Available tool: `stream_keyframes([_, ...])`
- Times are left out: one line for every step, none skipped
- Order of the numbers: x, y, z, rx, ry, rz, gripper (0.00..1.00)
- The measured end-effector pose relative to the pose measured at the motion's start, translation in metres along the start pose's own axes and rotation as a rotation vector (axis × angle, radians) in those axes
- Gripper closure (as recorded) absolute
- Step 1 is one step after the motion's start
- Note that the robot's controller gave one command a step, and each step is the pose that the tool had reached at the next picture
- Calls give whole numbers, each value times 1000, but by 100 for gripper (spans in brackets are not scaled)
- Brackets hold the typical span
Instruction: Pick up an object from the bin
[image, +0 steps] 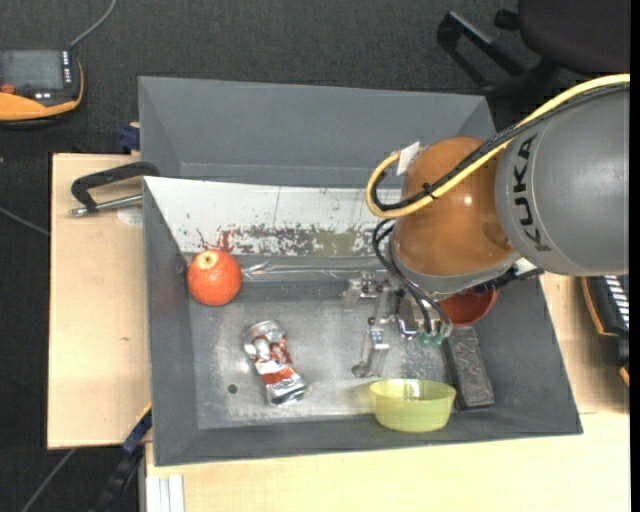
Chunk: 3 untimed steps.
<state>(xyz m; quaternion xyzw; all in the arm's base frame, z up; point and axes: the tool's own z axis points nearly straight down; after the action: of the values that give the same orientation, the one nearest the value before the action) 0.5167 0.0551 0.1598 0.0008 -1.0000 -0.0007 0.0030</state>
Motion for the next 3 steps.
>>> stream_keyframes([9,45,88,-2,4,-263,0])
stream_keyframes([8,44,86,-1,0,-261,0])
stream_keyframes([8,44,86,-2,0,-261,0])
